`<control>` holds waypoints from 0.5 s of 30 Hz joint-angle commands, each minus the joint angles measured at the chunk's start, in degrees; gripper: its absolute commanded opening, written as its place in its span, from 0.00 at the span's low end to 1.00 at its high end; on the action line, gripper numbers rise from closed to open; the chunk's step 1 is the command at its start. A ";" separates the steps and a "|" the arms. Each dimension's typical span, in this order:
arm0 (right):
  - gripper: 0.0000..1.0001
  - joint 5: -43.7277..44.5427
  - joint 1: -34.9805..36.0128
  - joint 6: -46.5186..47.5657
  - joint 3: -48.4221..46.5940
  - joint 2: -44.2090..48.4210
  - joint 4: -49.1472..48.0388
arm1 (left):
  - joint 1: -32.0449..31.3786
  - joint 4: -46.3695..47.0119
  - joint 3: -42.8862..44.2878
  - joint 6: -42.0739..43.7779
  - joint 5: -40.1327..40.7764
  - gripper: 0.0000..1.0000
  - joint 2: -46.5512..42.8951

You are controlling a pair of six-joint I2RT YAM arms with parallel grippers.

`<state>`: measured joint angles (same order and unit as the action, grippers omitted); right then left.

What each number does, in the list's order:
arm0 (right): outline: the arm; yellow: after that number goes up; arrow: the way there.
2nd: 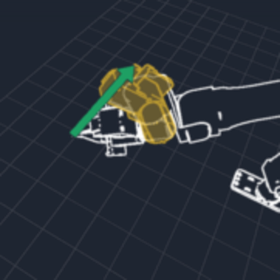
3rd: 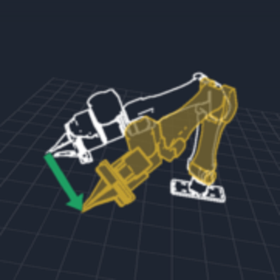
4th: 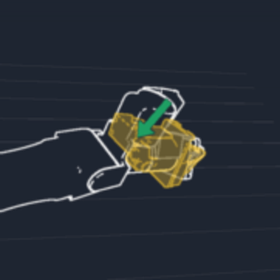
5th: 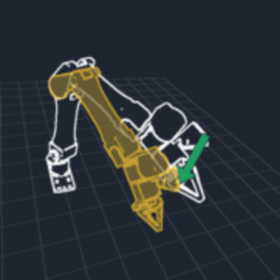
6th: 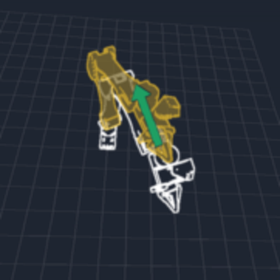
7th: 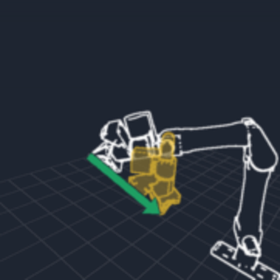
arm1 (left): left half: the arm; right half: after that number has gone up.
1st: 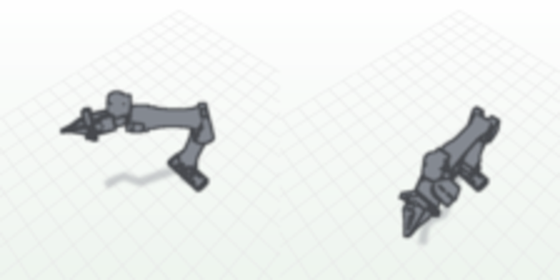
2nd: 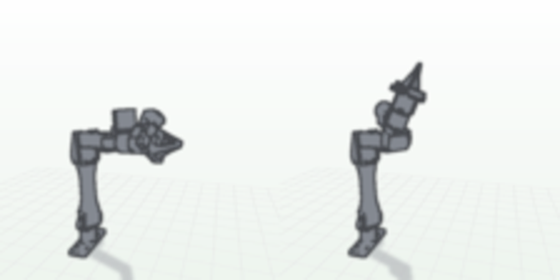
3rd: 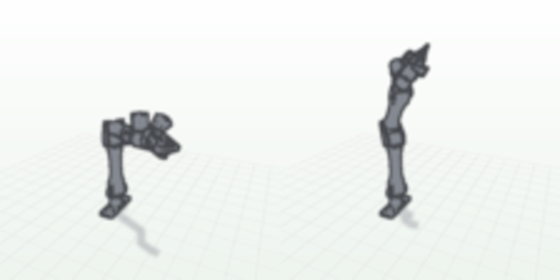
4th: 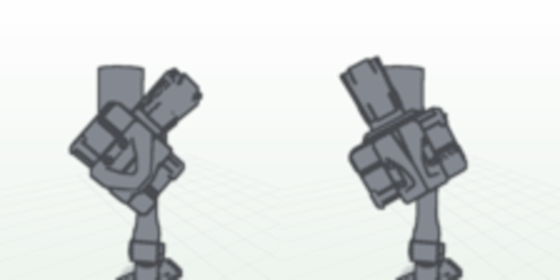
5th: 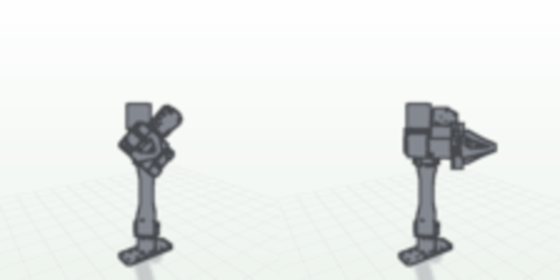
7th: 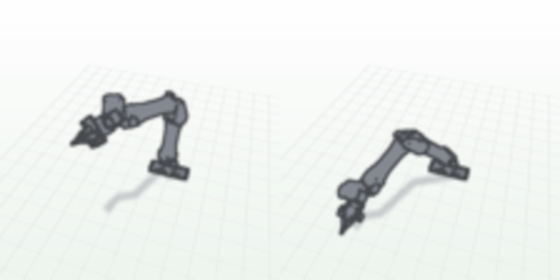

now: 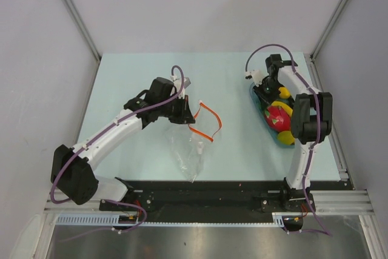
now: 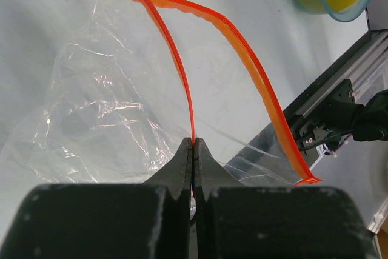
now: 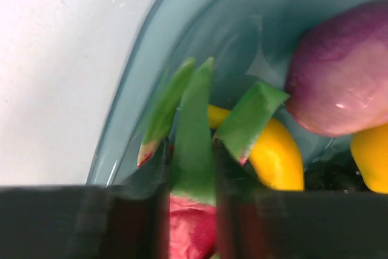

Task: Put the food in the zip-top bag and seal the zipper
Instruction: Pick up the fake fruit from the bin.

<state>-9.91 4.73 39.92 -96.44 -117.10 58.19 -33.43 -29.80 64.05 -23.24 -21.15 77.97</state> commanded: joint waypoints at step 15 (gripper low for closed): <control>0.00 -13.62 -7.72 -9.77 -1.73 22.16 -3.87 | 0.20 3.17 -0.68 -2.94 -1.79 0.00 -4.23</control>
<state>-15.99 -0.38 34.72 -97.54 -104.79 57.54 -33.47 -29.54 64.03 -24.25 -21.45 76.90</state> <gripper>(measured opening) 0.274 0.006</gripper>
